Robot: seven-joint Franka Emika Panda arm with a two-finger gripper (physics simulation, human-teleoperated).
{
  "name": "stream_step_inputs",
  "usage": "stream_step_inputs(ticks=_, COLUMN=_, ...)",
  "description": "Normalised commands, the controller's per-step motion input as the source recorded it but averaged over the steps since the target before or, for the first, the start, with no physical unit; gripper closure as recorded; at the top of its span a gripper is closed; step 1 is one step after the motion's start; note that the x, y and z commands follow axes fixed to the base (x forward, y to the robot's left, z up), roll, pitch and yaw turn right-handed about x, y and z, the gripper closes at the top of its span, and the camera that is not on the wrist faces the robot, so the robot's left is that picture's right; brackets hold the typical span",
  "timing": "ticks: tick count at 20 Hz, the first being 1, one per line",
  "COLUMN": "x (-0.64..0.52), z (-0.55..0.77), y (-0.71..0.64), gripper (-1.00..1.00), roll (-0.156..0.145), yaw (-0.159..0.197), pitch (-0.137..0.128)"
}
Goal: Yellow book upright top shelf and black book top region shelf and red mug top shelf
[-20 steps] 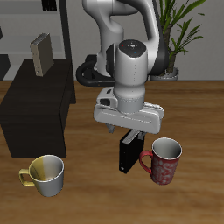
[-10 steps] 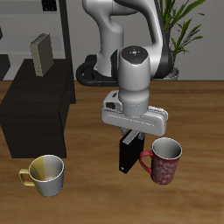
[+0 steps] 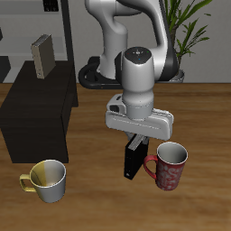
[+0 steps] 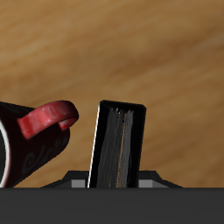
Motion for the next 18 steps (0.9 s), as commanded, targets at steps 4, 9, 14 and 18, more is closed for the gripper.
stream_step_inputs(ticks=4, x=-0.26, z=0.31, y=-0.26, gripper=1.00, roll=-0.150, yaw=0.137, pitch=-0.103)
stream_step_inputs(ticks=9, x=-0.66, z=0.53, y=-0.15, gripper=1.00, roll=-0.159, yaw=0.052, pitch=-0.086)
stream_step_inputs(ticks=14, x=-0.77, z=0.51, y=-0.01, gripper=1.00, roll=-0.256, yaw=0.191, pitch=-0.173)
stream_step_inputs(ticks=18, x=-0.48, z=0.16, y=-0.05, gripper=1.00, roll=-0.239, yaw=0.114, pitch=-0.131)
